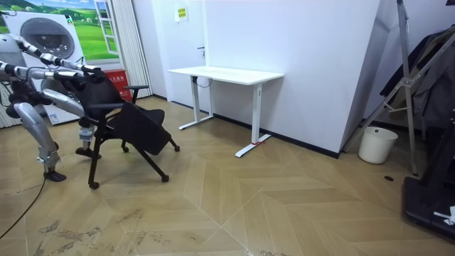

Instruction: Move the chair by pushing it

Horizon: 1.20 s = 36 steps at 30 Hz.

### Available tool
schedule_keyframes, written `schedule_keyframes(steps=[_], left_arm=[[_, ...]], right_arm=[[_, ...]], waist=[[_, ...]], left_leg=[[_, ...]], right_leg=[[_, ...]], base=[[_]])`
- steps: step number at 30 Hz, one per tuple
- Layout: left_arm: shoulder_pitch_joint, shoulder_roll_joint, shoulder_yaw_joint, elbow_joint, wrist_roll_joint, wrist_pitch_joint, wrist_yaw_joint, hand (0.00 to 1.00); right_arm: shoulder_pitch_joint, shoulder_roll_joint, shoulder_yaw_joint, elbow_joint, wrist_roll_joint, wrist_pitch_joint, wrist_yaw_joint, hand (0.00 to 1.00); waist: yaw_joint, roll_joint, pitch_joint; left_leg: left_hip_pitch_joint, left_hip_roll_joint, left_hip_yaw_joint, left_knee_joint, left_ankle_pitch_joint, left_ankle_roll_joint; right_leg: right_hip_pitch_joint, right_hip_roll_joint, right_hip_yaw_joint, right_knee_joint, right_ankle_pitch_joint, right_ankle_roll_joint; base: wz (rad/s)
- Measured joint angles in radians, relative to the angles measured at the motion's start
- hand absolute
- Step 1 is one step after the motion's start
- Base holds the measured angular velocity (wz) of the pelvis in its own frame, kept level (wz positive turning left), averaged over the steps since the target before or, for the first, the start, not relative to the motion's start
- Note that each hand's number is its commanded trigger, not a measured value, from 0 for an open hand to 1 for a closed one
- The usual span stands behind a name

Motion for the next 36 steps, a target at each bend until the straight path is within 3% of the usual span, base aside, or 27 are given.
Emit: schedule_keyframes(steps=[1, 3, 6, 8, 10, 11, 12, 13, 14, 15, 16, 18, 19, 20, 22, 24, 25, 26, 27, 28, 29, 30, 31, 32, 33, 35, 36], left_arm=[[0.002, -0.007, -0.001, 0.006, -0.008, 0.000, 0.011, 1.00], [-0.015, -0.012, 0.001, 0.015, -0.012, 0.000, 0.033, 1.00], [-0.013, -0.009, 0.000, 0.017, -0.013, 0.000, 0.054, 1.00], [-0.025, 0.004, -0.012, 0.010, -0.028, 0.000, 0.066, 1.00], [-0.022, 0.014, -0.010, -0.004, -0.028, 0.000, 0.067, 1.00], [-0.019, 0.019, -0.009, -0.011, -0.028, -0.001, 0.068, 1.00], [-0.017, 0.021, -0.009, -0.013, -0.028, -0.002, 0.071, 1.00], [-0.017, 0.022, -0.010, -0.013, -0.028, -0.002, 0.071, 1.00], [-0.013, 0.022, -0.010, -0.012, -0.030, -0.002, 0.073, 1.00], [-0.011, 0.022, -0.009, -0.012, -0.031, -0.003, 0.074, 1.00], [-0.010, 0.022, -0.001, -0.010, -0.032, -0.008, 0.075, 1.00], [-0.008, 0.016, 0.000, 0.004, -0.033, -0.012, 0.075, 1.00], [-0.006, 0.016, -0.004, 0.005, -0.032, -0.015, 0.075, 1.00], [-0.012, 0.020, -0.009, 0.005, -0.032, -0.017, 0.075, 1.00], [-0.031, 0.029, -0.016, 0.006, -0.032, -0.017, 0.074, 1.00], [-0.041, 0.035, -0.019, 0.005, -0.032, -0.016, 0.073, 1.00], [-0.039, 0.047, -0.019, 0.005, -0.033, -0.016, 0.070, 1.00], [-0.037, 0.055, -0.018, 0.007, -0.038, -0.015, 0.068, 1.00], [-0.042, 0.058, -0.018, 0.010, -0.039, -0.015, 0.067, 1.00], [-0.043, 0.061, -0.018, 0.010, -0.039, -0.016, 0.067, 1.00], [-0.049, 0.063, -0.014, 0.008, -0.045, -0.016, 0.068, 1.00], [-0.049, 0.064, -0.011, 0.008, -0.048, -0.016, 0.068, 1.00], [-0.049, 0.064, -0.008, 0.008, -0.052, -0.016, 0.069, 1.00], [-0.058, 0.067, -0.009, 0.009, -0.049, -0.015, 0.074, 1.00], [-0.063, 0.067, -0.011, 0.010, -0.046, -0.014, 0.074, 1.00], [-0.077, 0.079, -0.020, 0.010, -0.032, -0.014, 0.076, 1.00], [-0.079, 0.084, -0.021, 0.009, -0.029, -0.014, 0.076, 1.00]], right_arm=[[0.000, -0.006, 0.002, 0.000, -0.003, 0.001, -0.017, 1.00], [-0.010, -0.009, 0.003, 0.001, -0.011, 0.002, -0.040, 1.00], [-0.016, -0.010, 0.006, 0.001, -0.021, 0.005, -0.072, 1.00], [-0.022, -0.009, 0.011, 0.000, -0.024, 0.008, -0.097, 1.00], [-0.023, -0.012, 0.011, -0.015, -0.024, 0.012, -0.106, 1.00], [-0.022, -0.011, 0.013, -0.018, -0.024, 0.016, -0.112, 1.00], [-0.022, -0.011, 0.018, -0.019, -0.023, 0.018, -0.115, 1.00], [-0.023, -0.009, 0.020, -0.018, -0.023, 0.022, -0.115, 1.00], [-0.023, -0.007, 0.023, -0.019, -0.024, 0.029, -0.116, 1.00], [-0.024, -0.006, 0.026, -0.019, -0.024, 0.032, -0.116, 1.00], [-0.031, -0.006, 0.031, -0.018, -0.026, 0.038, -0.115, 1.00], [-0.026, 0.004, 0.037, -0.013, -0.036, 0.059, -0.115, 1.00], [-0.020, 0.004, 0.038, -0.013, -0.032, 0.059, -0.116, 1.00], [-0.017, 0.007, 0.038, -0.013, -0.020, 0.061, -0.126, 1.00], [-0.020, 0.013, 0.039, -0.010, -0.010, 0.067, -0.134, 1.00], [-0.022, 0.019, 0.040, -0.010, -0.007, 0.068, -0.140, 1.00], [-0.026, 0.035, 0.040, -0.004, -0.008, 0.075, -0.144, 1.00], [-0.032, 0.043, 0.042, 0.002, -0.009, 0.076, -0.147, 1.00], [-0.040, 0.048, 0.043, 0.009, -0.009, 0.075, -0.148, 1.00], [-0.045, 0.050, 0.046, 0.013, -0.007, 0.074, -0.148, 1.00], [-0.065, 0.050, 0.053, 0.026, -0.002, 0.072, -0.147, 1.00], [-0.074, 0.051, 0.058, 0.033, -0.002, 0.072, -0.146, 1.00], [-0.089, 0.051, 0.059, 0.043, -0.001, 0.072, -0.145, 1.00], [-0.105, 0.057, 0.058, 0.060, 0.002, 0.070, -0.144, 1.00], [-0.106, 0.058, 0.058, 0.063, 0.004, 0.068, -0.144, 1.00], [-0.105, 0.067, 0.059, 0.064, 0.010, 0.063, -0.143, 1.00], [-0.106, 0.070, 0.058, 0.064, 0.011, 0.063, -0.143, 1.00]], waist=[[-0.004, 0.014, -0.0011], [-0.001, 0.030, 0.0019], [0.001, 0.041, 0.0057], [0.010, 0.044, 0.0023], [0.025, 0.039, -0.0051], [0.035, 0.038, -0.0094], [0.042, 0.037, -0.0159], [0.045, 0.034, -0.0147], [0.049, 0.031, -0.0163], [0.050, 0.028, -0.0178], [0.054, 0.032, -0.0165], [0.051, 0.055, -0.0109], [0.050, 0.066, -0.0120], [0.050, 0.075, -0.0146], [0.050, 0.068, -0.0110], [0.049, 0.064, -0.0092], [0.046, 0.060, -0.0094], [0.035, 0.048, -0.0106], [0.030, 0.048, -0.0093], [0.031, 0.048, -0.0132], [0.034, 0.063, -0.0146], [0.046, 0.068, -0.0155], [0.057, 0.080, -0.0205], [0.058, 0.066, -0.0098], [0.051, 0.067, -0.0112], [0.030, 0.017, -0.0147], [0.023, 0.009, -0.0156]], left_leg=[[0.006, -0.005, 0.029, -0.036, -0.063, 0.009], [0.026, -0.030, 0.074, -0.130, -0.185, -0.006], [0.061, -0.056, 0.091, -0.214, -0.228, -0.005], [0.102, -0.066, 0.097, -0.270, -0.287, -0.001], [0.123, -0.063, 0.100, -0.282, -0.351, 0.004], [0.146, -0.062, 0.102, -0.296, -0.399, 0.006], [0.174, -0.065, 0.104, -0.321, -0.455, 0.014], [0.179, -0.067, 0.111, -0.319, -0.467, 0.029], [0.189, -0.070, 0.129, -0.307, -0.495, 0.047], [0.192, -0.077, 0.135, -0.300, -0.508, 0.050], [0.190, -0.087, 0.134, -0.279, -0.525, 0.061], [0.197, -0.085, 0.107, -0.236, -0.555, 0.071], [0.195, -0.084, 0.094, -0.229, -0.563, 0.071], [0.191, -0.085, 0.070, -0.223, -0.564, 0.072], [0.183, -0.085, 0.055, -0.223, -0.565, 0.071], [0.171, -0.102, 0.011, -0.223, -0.569, 0.060], [0.159, -0.105, -0.013, -0.217, -0.569, 0.040], [0.144, -0.108, -0.054, -0.196, -0.570, 0.015], [0.135, -0.096, -0.073, -0.183, -0.570, -0.004], [0.133, -0.081, -0.069, -0.163, -0.578, -0.014], [0.128, -0.038, -0.050, -0.105, -0.608, -0.027], [0.136, -0.017, -0.037, -0.078, -0.622, -0.029], [0.156, 0.005, -0.032, -0.073, -0.676, -0.033], [0.156, -0.003, -0.044, -0.084, -0.681, -0.040], [0.155, -0.017, -0.057, -0.096, -0.679, -0.043], [0.150, -0.056, -0.099, -0.155, -0.660, -0.076], [0.148, -0.061, -0.107, -0.168, -0.655, -0.085]], right_leg=[[-0.001, 0.000, -0.015, 0.018, -0.012, -0.009], [-0.023, 0.006, -0.017, 0.041, -0.021, -0.018], [-0.039, 0.015, -0.017, 0.042, -0.019, -0.023], [-0.063, 0.018, -0.001, 0.046, -0.028, -0.005], [-0.089, 0.018, 0.015, 0.050, -0.032, -0.010], [-0.099, 0.017, 0.030, 0.051, -0.031, -0.005], [-0.100, 0.013, 0.045, 0.056, -0.026, 0.007], [-0.100, 0.008, 0.052, 0.065, -0.021, 0.004], [-0.107, -0.009, 0.057, 0.086, -0.019, 0.015], [-0.112, -0.021, 0.055, 0.104, -0.020, 0.022], [-0.136, -0.041, 0.049, 0.187, 0.003, 0.059], [-0.237, -0.063, 0.095, 0.387, 0.169, 0.080], [-0.263, -0.061, 0.110, 0.418, 0.203, 0.081], [-0.304, -0.050, 0.142, 0.439, 0.221, 0.089], [-0.352, -0.057, 0.155, 0.388, 0.197, 0.107], [-0.365, -0.049, 0.187, 0.218, 0.181, 0.120], [-0.362, -0.035, 0.208, 0.109, 0.177, 0.124], [-0.347, -0.038, 0.187, 0.094, 0.176, 0.109], [-0.344, -0.044, 0.144, 0.098, 0.168, 0.091], [-0.348, -0.055, 0.116, 0.100, 0.167, 0.077], [-0.346, -0.074, 0.059, 0.109, 0.173, 0.062], [-0.344, -0.084, 0.038, 0.119, 0.172, 0.054], [-0.336, -0.103, -0.009, 0.137, 0.169, 0.044], [-0.334, -0.114, -0.019, 0.152, 0.167, 0.039], [-0.335, -0.111, -0.016, 0.151, 0.167, 0.038], [-0.350, -0.070, 0.039, 0.130, 0.158, 0.033], [-0.350, -0.061, 0.043, 0.123, 0.154, 0.026]], base=[[0.13], [0.03], [-0.04], [-0.17], [-0.27], [-0.32], [-0.32], [-0.28], [-0.21], [-0.30], [-0.27], [-0.16], [0.03], [0.09], [0.17], [0.21], [0.33], [0.47], [0.44], [0.10], [-0.23], [-0.35], [-0.14], [0.12], [0.45], [0.65], [0.58]])
